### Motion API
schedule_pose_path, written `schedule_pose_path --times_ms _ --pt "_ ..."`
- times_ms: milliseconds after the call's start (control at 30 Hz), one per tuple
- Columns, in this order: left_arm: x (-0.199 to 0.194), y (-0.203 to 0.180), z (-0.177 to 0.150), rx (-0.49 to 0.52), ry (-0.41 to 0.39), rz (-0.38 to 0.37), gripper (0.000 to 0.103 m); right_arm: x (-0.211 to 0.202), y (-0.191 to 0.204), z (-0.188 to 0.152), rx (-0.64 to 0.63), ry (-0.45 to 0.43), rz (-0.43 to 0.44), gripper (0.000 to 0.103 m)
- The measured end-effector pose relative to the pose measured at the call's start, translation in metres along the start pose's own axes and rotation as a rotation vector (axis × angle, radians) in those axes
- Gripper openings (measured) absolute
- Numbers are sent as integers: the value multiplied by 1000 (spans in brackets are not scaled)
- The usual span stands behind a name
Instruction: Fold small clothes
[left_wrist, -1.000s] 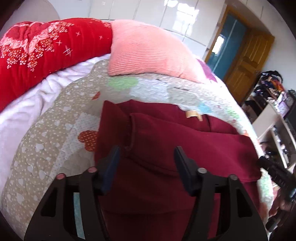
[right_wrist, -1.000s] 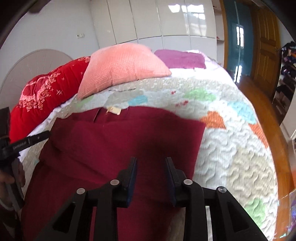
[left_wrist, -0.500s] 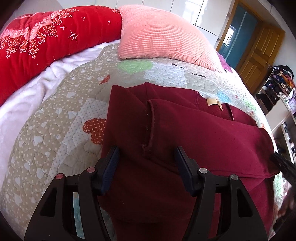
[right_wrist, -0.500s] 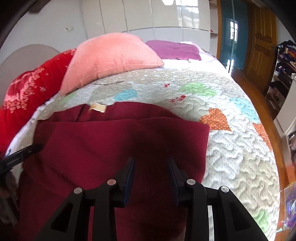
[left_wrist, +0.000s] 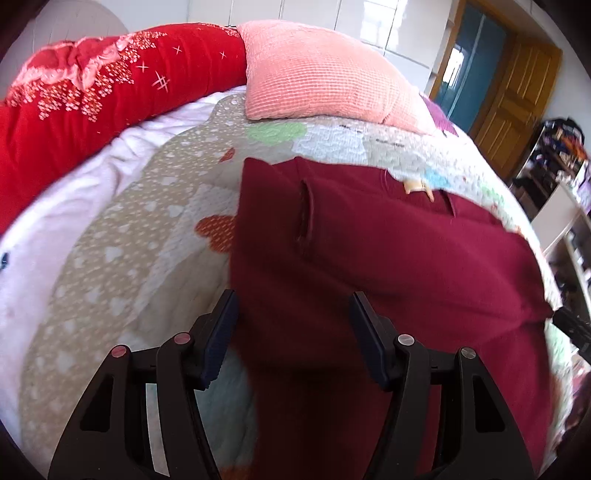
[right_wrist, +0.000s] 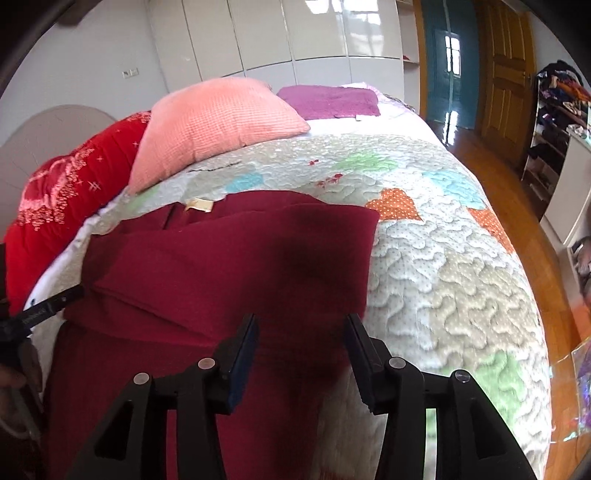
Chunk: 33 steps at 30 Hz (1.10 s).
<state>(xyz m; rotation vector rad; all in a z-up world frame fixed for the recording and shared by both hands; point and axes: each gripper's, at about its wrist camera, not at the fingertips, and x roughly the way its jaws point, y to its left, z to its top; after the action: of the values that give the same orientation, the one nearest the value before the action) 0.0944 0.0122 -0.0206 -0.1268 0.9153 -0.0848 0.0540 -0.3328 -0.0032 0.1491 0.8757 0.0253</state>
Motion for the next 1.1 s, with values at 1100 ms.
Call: schedule_pose_path --times_ms 1100 --pt "-84 26 -110 -64 75 8 62 -80 22 -136 -54 139 146 61"
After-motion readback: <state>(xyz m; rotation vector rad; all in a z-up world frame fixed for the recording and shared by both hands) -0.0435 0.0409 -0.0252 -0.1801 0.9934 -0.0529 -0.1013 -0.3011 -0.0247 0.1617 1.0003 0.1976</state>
